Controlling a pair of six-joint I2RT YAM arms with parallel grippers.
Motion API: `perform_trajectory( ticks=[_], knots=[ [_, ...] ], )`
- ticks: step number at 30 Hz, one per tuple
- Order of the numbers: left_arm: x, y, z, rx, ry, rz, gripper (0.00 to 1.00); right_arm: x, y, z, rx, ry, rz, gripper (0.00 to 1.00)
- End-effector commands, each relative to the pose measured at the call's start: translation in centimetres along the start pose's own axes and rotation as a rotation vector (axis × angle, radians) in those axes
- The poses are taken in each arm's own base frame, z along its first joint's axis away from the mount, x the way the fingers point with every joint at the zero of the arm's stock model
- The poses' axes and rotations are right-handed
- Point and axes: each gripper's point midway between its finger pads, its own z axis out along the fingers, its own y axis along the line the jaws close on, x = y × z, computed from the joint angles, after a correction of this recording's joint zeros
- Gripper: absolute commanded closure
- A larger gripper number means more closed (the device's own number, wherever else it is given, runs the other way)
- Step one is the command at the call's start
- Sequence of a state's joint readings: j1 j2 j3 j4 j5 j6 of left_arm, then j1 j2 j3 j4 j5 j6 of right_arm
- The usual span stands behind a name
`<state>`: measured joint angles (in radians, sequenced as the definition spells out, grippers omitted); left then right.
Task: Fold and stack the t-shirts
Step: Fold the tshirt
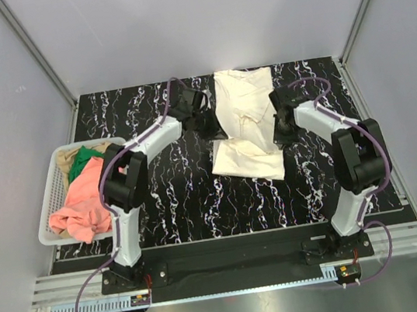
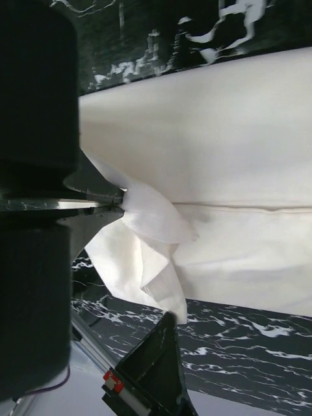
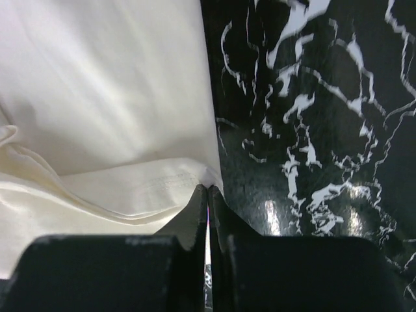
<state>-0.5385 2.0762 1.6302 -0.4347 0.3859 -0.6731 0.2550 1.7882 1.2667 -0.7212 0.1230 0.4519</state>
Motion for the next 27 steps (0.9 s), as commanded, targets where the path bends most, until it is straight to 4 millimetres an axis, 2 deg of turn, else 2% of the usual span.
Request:
perform_trajectory(
  ticks=[1,3,7,8,10,15,22,27],
  knots=[
    [-3.3,0.0,-0.1,0.034,-0.017,-0.012,1.0,-6.0,1.1,-1.3,-0.03,-0.157,-0.04,1.0],
    [-5.1,-0.8,-0.4,0.061,-0.05,0.003,1.0,-7.1,0.9,-0.9,-0.009,-0.169,-0.046,1.0],
    [-7.8,-0.1,-0.6,0.048,-0.11,-0.009,1.0,-9.8,0.2,-1.0,-0.005,-0.206,0.006,1.0],
    [-8.1,0.4,0.0,0.042,-0.108,-0.024,1.0,-10.2,-0.1,-0.7,-0.012,-0.199,0.021,1.0],
    [-9.4,0.3,-0.2,0.059,-0.128,-0.03,1.0,-11.3,0.2,-0.9,-0.029,-0.215,0.028,1.0],
    [-11.1,1.7,1.7,0.061,-0.145,-0.043,1.0,-13.7,1.5,0.1,-0.085,-0.251,0.017,1.0],
    [-13.1,3.6,2.8,0.072,-0.173,-0.069,1.0,-15.9,2.8,2.1,-0.113,-0.271,-0.013,1.0],
    [-13.8,4.1,3.2,0.081,-0.189,-0.075,1.0,-17.1,3.1,1.8,-0.115,-0.306,-0.011,1.0]
  ],
)
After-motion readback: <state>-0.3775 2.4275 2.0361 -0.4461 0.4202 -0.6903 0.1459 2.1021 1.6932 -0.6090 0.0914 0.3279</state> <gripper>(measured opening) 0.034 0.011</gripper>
